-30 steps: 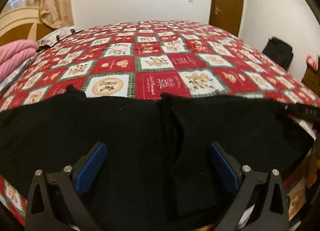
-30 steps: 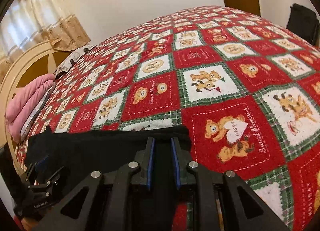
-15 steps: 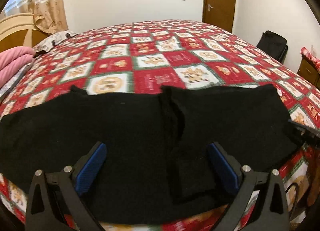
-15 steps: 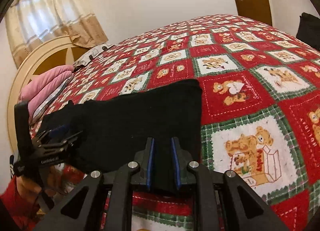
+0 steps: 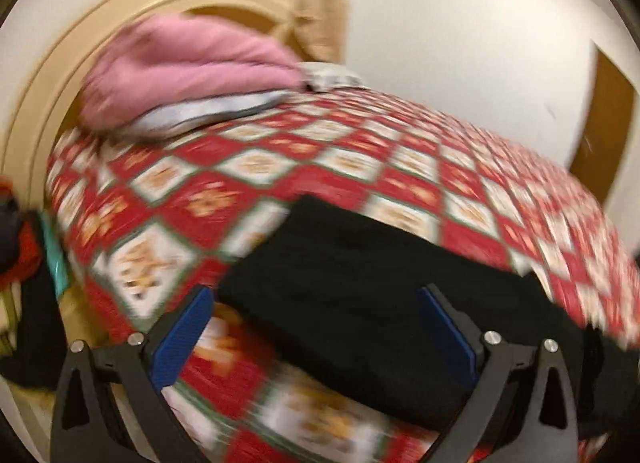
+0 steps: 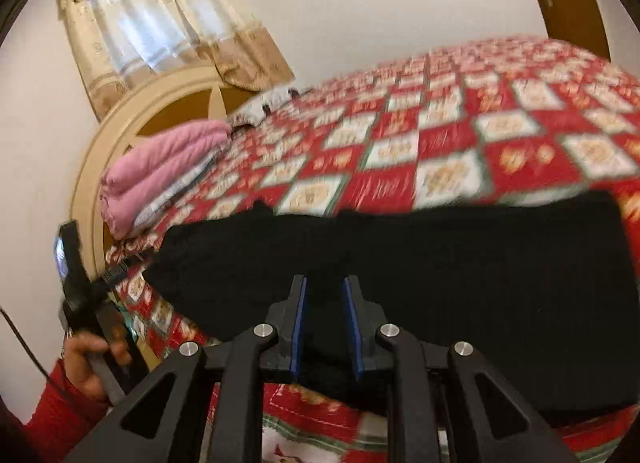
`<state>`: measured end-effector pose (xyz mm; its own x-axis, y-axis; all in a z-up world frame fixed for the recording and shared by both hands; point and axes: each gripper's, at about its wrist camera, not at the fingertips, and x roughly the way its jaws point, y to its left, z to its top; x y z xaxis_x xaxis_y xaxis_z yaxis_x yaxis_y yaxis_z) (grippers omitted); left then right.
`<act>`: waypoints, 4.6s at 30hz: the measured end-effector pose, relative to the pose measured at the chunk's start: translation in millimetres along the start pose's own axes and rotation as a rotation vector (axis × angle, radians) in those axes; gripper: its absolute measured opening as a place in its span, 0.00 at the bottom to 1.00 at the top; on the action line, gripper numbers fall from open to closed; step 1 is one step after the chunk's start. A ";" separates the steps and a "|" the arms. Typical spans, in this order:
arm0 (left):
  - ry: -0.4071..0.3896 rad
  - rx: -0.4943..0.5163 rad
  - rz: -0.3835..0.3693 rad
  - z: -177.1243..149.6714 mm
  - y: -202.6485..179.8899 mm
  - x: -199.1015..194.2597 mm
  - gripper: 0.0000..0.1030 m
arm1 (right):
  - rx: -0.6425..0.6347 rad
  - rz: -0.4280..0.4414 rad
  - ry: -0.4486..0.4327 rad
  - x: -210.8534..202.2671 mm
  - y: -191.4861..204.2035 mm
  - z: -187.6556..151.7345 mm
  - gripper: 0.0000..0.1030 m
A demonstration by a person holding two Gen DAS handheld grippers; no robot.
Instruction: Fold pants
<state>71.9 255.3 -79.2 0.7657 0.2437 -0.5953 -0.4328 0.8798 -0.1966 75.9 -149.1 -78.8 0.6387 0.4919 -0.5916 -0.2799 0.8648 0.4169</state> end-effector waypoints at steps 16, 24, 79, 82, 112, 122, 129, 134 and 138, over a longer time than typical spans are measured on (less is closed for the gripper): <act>0.085 -0.245 -0.140 -17.1 46.1 45.0 0.75 | -0.067 0.003 0.018 23.5 14.5 -24.9 0.55; 0.060 -0.288 -0.212 -20.6 43.4 40.3 0.58 | -0.035 0.018 0.017 23.4 10.6 -23.1 0.57; 0.002 0.650 -0.682 -123.9 -229.2 -75.4 0.21 | 0.396 0.290 -0.087 -50.3 -84.4 16.0 0.57; -0.033 0.664 -0.672 -121.0 -225.9 -78.4 0.21 | 0.424 0.321 -0.029 -30.9 -83.2 24.5 0.57; -0.123 0.918 -0.834 -172.4 -307.0 -145.9 0.24 | 0.120 0.126 0.069 -66.2 -87.6 69.2 0.20; 0.031 0.950 -0.867 -202.8 -356.5 -133.9 0.28 | 0.208 0.068 0.080 -70.4 -153.3 50.6 0.20; 0.147 0.913 -0.911 -192.5 -344.5 -127.6 0.59 | 0.415 0.178 0.101 -63.2 -200.1 33.9 0.23; 0.146 0.861 -0.918 -168.6 -310.8 -130.1 0.72 | 0.490 0.138 -0.024 -127.1 -215.8 24.3 0.26; 0.125 0.800 -0.932 -134.3 -283.8 -121.6 0.72 | 0.267 0.034 -0.070 -161.9 -167.5 26.3 0.26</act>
<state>37.8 -78.8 -55.7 0.5559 -0.6121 -0.5624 0.7002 0.7094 -0.0799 38.2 -376.2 -34.7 0.6831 0.5039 -0.5286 -0.1089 0.7860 0.6086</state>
